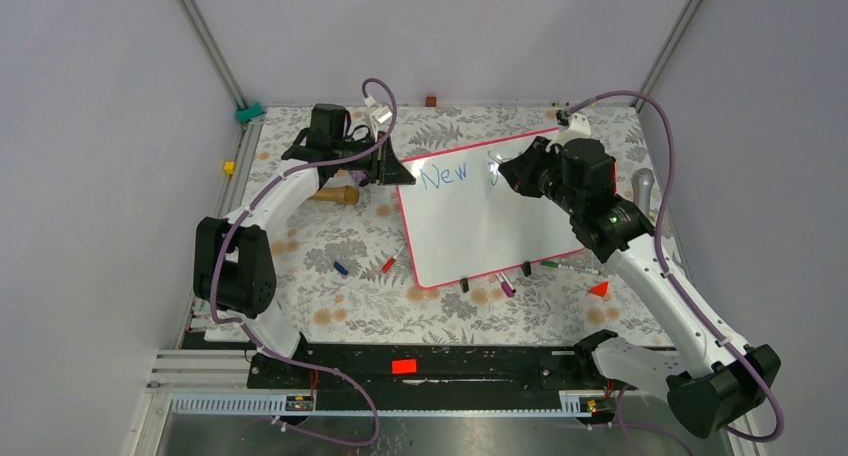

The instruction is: Write a sentence on the whiteboard

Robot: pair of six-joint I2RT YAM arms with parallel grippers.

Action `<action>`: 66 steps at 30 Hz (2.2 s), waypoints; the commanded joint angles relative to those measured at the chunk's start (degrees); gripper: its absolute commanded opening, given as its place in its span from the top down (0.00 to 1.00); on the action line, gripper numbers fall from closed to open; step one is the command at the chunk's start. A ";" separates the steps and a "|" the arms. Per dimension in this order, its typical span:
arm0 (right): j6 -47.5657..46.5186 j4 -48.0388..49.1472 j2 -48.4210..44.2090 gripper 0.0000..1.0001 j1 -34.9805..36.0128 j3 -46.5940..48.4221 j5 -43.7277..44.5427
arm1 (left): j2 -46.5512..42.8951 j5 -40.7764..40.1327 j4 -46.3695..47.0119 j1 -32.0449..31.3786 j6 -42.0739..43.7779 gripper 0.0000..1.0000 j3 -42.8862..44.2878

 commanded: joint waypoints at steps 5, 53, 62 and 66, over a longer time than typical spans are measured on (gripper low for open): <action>-2.72 -3.85 0.54 1.00 1.82 3.63 4.31 | 1.35 -7.26 4.58 -0.38 5.78 0.92 0.47; -21.19 6.24 5.88 1.00 30.39 -7.14 28.73 | 2.75 -5.63 4.30 -0.10 5.10 0.88 0.34; -20.73 3.33 8.59 1.00 30.47 -4.49 28.18 | 2.70 -5.69 4.25 -0.47 5.35 0.88 0.25; -20.84 2.71 9.65 1.00 30.60 -3.68 28.15 | 2.48 -5.77 4.27 -0.42 5.46 0.88 0.28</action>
